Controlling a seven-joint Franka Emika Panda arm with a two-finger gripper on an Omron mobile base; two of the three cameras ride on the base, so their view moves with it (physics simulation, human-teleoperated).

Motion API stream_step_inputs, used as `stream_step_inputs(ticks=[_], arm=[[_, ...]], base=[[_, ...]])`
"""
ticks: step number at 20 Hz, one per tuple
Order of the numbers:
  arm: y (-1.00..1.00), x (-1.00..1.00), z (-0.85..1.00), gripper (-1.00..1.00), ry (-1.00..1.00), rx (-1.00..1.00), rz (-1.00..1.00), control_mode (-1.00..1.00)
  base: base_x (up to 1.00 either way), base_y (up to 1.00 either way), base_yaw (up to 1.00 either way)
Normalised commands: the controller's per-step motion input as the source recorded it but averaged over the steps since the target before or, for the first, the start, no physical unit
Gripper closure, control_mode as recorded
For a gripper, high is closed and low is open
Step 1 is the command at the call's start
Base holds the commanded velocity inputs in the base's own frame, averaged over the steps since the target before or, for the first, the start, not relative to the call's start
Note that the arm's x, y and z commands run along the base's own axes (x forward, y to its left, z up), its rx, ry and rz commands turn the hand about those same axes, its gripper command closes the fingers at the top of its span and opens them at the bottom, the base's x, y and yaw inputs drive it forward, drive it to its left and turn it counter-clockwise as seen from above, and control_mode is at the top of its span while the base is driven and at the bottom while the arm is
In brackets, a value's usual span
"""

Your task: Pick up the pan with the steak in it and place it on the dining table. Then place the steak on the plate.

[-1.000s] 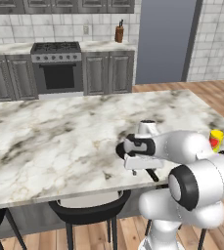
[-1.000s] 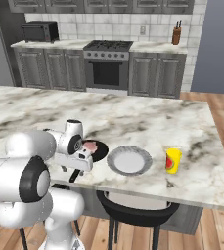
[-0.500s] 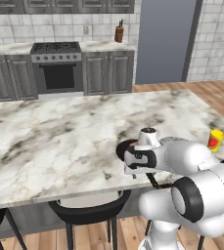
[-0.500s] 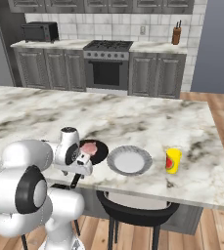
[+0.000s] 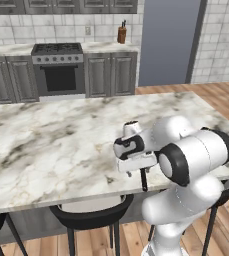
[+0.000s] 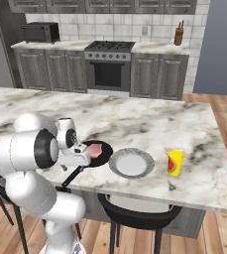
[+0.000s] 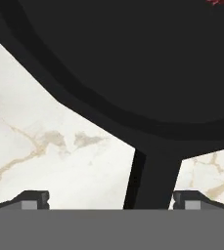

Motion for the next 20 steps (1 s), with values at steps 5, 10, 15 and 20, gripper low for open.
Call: stream_step_inputs(ticks=[5, 10, 15, 20], arm=[[-0.52, -0.59, -0.08, -1.0, 0.01, 0.0, 0.01, -1.0], [-0.37, -0.72, 0.14, -1.0, -0.09, 0.03, -0.07, -1.0], [-0.09, -0.29, 0.57, -1.0, -0.15, 0.05, -0.08, -1.0], [0.05, 0.39, 0.73, -1.0, -0.06, 0.05, -0.05, -1.0]], base=[[0.0, 0.0, 0.0], [0.0, 0.0, 0.0], [0.0, 0.0, 0.0], [0.0, 0.0, 0.0]])
